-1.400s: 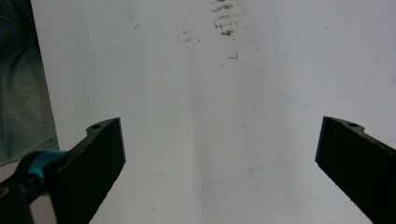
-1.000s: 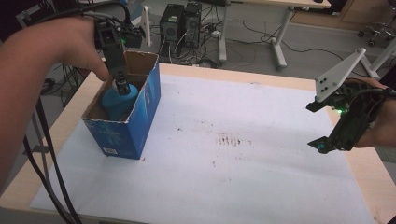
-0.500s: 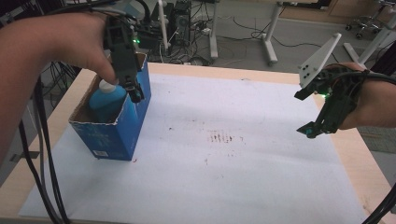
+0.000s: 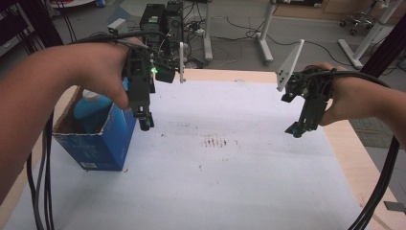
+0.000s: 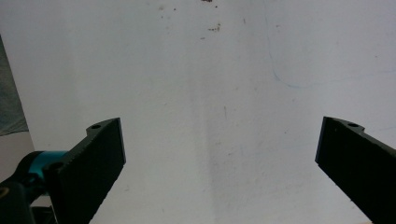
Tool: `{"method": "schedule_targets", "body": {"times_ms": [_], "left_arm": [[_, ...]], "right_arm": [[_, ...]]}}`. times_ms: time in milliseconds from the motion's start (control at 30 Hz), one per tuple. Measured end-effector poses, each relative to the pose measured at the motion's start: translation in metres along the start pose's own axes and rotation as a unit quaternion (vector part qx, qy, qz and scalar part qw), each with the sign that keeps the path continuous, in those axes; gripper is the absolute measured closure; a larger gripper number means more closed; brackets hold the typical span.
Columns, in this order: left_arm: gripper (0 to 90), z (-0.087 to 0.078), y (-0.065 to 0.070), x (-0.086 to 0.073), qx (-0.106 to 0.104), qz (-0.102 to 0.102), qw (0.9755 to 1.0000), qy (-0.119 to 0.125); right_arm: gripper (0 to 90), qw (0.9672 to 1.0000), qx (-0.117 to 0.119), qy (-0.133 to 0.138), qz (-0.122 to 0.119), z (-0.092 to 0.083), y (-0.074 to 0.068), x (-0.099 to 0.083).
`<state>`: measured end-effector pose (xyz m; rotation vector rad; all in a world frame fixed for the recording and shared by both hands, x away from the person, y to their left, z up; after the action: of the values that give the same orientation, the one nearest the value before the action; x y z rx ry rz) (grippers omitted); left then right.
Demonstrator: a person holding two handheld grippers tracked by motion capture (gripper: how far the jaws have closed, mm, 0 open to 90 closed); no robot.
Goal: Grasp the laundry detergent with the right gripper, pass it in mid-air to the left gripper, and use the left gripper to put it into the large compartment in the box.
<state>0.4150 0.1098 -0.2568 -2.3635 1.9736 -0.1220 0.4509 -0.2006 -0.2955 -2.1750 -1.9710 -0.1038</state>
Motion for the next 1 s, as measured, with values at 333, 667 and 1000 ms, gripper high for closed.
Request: {"method": "schedule_targets", "body": {"times_ms": [333,667,1000], "left_arm": [[1.7,0.018,0.001,0.010,-0.002,0.014,0.9998,-0.011],[1.7,0.020,0.002,0.014,-0.002,0.016,0.9998,-0.008],[1.7,0.023,0.004,0.016,-0.004,0.017,0.9998,-0.003]], "right_arm": [[0.7,0.9990,0.014,-0.036,-0.020,0.022,0.007,0.018],[0.7,0.9991,0.019,-0.033,-0.017,0.024,0.009,0.021],[0.7,0.9991,0.018,-0.036,-0.015,0.023,0.009,0.018]]}}
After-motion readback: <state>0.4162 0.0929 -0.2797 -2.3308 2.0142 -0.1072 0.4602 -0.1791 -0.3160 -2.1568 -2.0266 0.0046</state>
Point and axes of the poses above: each handheld gripper's, and its own axes: z roughly forward along the jaws, x roughly out of its top, y roughly to its right, the point moved 2 cm from there along z, roughly forward along the jaws, and after that the axes turned 8 degrees about x, right-handed, at the moved point
